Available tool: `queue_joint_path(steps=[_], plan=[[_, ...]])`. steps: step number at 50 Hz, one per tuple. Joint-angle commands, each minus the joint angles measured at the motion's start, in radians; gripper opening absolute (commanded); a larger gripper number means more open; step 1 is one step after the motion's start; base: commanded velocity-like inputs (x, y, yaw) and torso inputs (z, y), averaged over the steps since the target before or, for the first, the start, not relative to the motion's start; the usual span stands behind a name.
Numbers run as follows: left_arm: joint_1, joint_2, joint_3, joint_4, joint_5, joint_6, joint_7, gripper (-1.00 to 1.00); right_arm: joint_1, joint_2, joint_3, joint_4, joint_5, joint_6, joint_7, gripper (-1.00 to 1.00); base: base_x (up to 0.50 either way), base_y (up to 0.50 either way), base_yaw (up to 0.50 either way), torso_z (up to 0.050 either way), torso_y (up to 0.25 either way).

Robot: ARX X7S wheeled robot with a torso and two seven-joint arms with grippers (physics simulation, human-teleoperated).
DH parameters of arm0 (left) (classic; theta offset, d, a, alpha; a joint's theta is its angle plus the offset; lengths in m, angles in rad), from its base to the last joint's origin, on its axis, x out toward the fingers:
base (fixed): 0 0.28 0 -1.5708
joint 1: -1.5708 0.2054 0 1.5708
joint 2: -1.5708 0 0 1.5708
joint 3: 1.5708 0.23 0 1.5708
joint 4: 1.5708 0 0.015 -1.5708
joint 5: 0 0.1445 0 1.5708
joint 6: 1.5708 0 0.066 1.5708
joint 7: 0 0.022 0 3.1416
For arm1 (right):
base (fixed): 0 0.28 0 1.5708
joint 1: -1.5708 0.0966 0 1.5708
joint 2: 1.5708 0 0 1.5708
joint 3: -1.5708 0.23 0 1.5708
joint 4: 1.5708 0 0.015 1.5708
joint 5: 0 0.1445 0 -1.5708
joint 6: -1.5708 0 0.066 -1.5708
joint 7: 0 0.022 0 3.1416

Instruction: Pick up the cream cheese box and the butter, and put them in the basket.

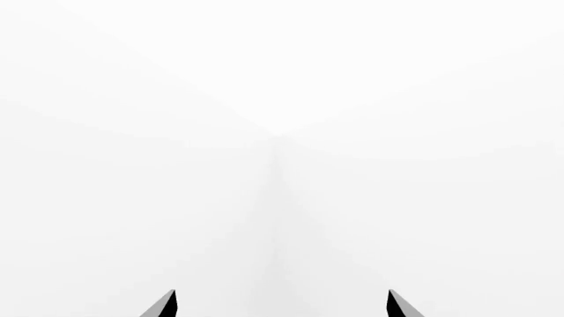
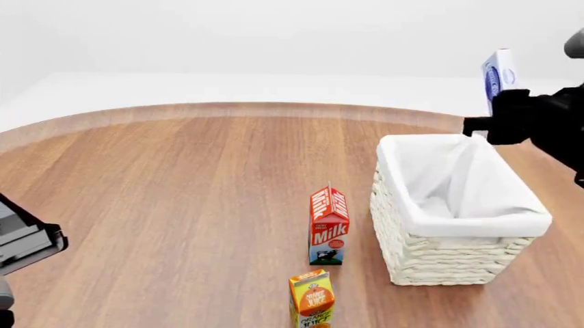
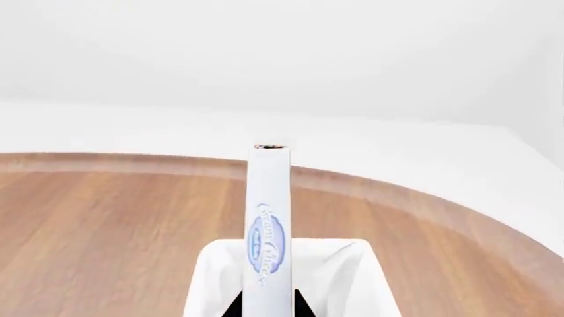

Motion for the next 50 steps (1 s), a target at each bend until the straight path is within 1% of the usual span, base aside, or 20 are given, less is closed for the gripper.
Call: queue_joint_path(steps=[1, 4, 7, 12, 16, 35, 45, 50], plan=[[0.004, 0.019, -0.018, -0.008, 0.018, 0.016, 0.022, 1.0, 0.057, -0.081, -0.034, 0.111, -0.119, 0.006, -0.087, -1.0, 0.0, 0.0, 0.0, 0.0, 0.0], [0.003, 0.019, -0.016, -0.012, 0.019, 0.019, 0.022, 1.0, 0.047, -0.095, -0.053, 0.144, -0.148, -0.004, -0.1, -1.0, 0.0, 0.0, 0.0, 0.0, 0.0], [0.002, 0.019, -0.014, -0.013, 0.02, 0.018, 0.022, 1.0, 0.039, -0.104, -0.058, 0.176, -0.129, 0.007, -0.125, -1.0, 0.0, 0.0, 0.0, 0.0, 0.0], [0.003, 0.02, -0.007, -0.016, 0.024, 0.021, 0.021, 1.0, -0.035, -0.107, -0.074, 0.186, -0.166, -0.04, -0.147, -1.0, 0.0, 0.0, 0.0, 0.0, 0.002], [0.002, 0.019, -0.004, -0.014, 0.026, 0.019, 0.021, 1.0, -0.063, -0.108, -0.084, 0.198, -0.189, -0.063, -0.16, -1.0, 0.0, 0.0, 0.0, 0.0, 0.0], [0.0, 0.015, 0.006, -0.019, 0.027, 0.02, 0.021, 1.0, -0.06, -0.117, -0.132, 0.289, -0.281, -0.096, -0.207, -1.0, 0.0, 0.0, 0.0, 0.0, 0.001], [0.001, 0.014, 0.007, -0.018, 0.026, 0.02, 0.02, 1.0, -0.123, -0.11, -0.168, 0.28, -0.311, -0.111, -0.219, -1.0, 0.0, 0.0, 0.0, 0.002, 0.001], [0.0, 0.014, 0.01, -0.017, 0.028, 0.018, 0.019, 1.0, -0.13, -0.111, -0.181, 0.279, -0.322, -0.113, -0.228, -1.0, 0.0, 0.0, 0.0, 0.0, 0.0]])
